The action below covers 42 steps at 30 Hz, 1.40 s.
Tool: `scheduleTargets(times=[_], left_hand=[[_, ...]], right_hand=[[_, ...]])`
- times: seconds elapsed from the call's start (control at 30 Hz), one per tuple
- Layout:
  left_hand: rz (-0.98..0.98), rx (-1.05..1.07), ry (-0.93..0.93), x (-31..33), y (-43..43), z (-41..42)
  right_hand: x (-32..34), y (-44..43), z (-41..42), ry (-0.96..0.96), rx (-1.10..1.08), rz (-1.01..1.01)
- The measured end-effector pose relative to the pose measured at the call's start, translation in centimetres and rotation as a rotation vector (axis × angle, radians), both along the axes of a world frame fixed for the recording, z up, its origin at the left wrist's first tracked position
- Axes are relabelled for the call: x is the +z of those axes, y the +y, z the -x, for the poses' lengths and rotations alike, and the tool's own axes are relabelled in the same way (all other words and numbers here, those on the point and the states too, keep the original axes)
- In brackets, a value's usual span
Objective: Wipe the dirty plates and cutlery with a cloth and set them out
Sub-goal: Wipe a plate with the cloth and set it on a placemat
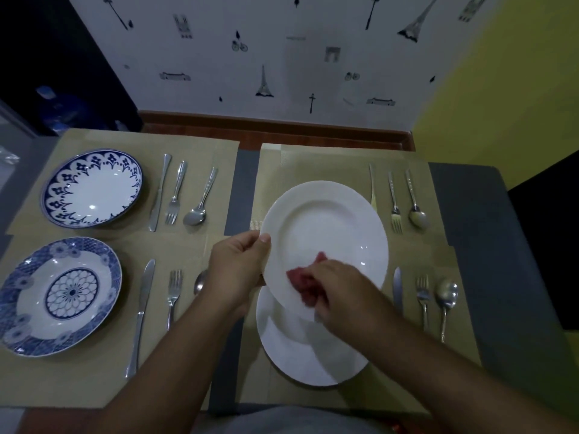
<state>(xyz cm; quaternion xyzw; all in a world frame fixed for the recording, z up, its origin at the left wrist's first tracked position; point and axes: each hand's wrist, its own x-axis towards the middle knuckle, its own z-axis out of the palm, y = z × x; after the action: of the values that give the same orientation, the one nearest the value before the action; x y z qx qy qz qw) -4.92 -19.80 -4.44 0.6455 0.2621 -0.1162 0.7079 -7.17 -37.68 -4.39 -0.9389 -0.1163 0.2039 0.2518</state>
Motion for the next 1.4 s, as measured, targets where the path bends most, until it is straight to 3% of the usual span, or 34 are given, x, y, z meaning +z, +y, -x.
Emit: scheduleTargets(times=[0.1,0.2,0.33,0.5,0.67,0.87,1.2,1.4], left_hand=[[0.071,0.021,0.083,-0.6,0.3,-0.7],[0.124,0.053,0.121,-0.9,0.8,-2.3],[0.111,0.088,0.104,-1.6,0.9,-5.4],[0.148,0.156,0.13,-2.7,-0.3,-9.9],[0.126,0.221,0.198,-4.5,-1.4,-13.1],[0.167,0.212,0.309,-6.1,-2.6,-14.1],[0.355,0.156,0.377,-6.9,-0.9,-14.8],[0.531,0.28,0.396,-6.7,0.9,-15.1]], right_hand=[[-0.4,2.0,-2.4,-0.059,-0.001,-0.173],[-0.8,1.4,-7.1,-0.177,-0.017,-0.203],[-1.0,-1.8,-11.9,-0.112,-0.224,-0.296],[-0.2,-4.1,-12.9,-0.213,-0.286,-0.25],[-0.6,-4.5,-13.2,-0.192,-0.423,-0.223],[-2.1,-3.8,-13.8,-0.23,-0.394,-0.198],[-3.9,-2.5,-15.5,-0.167,-0.338,-0.203],[-4.6,-2.1,-15.7,-0.123,-0.347,-0.24]])
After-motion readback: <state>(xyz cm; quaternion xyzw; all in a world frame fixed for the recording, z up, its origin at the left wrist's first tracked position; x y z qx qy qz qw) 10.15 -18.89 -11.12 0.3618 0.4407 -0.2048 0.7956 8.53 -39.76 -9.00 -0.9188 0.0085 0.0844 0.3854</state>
